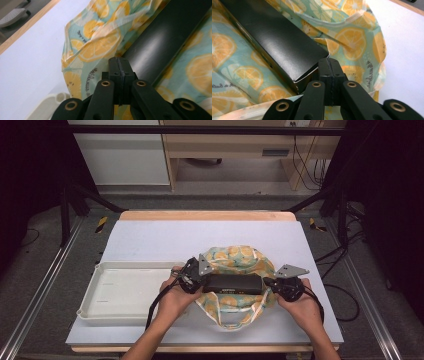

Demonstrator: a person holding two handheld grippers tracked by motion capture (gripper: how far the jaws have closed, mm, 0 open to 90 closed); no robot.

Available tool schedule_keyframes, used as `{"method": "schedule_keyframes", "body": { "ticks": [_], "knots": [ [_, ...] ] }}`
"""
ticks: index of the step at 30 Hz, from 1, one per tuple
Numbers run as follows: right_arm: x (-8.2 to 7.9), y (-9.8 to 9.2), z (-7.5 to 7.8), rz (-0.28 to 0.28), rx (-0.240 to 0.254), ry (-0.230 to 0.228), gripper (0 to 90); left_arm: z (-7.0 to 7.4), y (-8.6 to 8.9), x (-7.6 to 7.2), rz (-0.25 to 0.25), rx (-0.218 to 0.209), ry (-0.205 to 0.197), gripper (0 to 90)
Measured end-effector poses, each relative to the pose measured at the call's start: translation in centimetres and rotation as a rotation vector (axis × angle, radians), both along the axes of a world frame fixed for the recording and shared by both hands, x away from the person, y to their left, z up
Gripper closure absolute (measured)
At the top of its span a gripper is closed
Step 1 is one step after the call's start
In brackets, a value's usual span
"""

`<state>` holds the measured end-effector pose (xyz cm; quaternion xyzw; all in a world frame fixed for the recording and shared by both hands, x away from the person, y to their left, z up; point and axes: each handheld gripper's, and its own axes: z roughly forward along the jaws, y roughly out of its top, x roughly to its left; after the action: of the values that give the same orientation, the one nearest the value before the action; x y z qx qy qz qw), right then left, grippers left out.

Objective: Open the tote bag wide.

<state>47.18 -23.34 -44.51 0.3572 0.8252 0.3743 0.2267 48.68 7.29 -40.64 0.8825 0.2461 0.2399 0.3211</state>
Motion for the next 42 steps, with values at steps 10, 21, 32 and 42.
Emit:
{"method": "schedule_keyframes", "body": {
  "ticks": [10,21,32,42],
  "knots": [
    [0.2,0.0,0.1,-0.010,0.002,-0.010,90.0,-0.7,-0.3,2.0,0.047,0.066,0.031,90.0],
    [0.9,-0.1,-1.2,-0.047,-0.037,0.048,90.0,-2.4,0.8,3.6,0.110,0.086,0.084,90.0],
    [1.7,-0.7,-2.5,-0.069,-0.079,0.099,90.0,-4.1,0.7,4.8,0.134,0.132,0.155,90.0],
    [1.7,-0.9,-2.8,-0.069,-0.084,0.117,90.0,-4.8,0.6,4.8,0.125,0.149,0.187,90.0]
  ]
}}
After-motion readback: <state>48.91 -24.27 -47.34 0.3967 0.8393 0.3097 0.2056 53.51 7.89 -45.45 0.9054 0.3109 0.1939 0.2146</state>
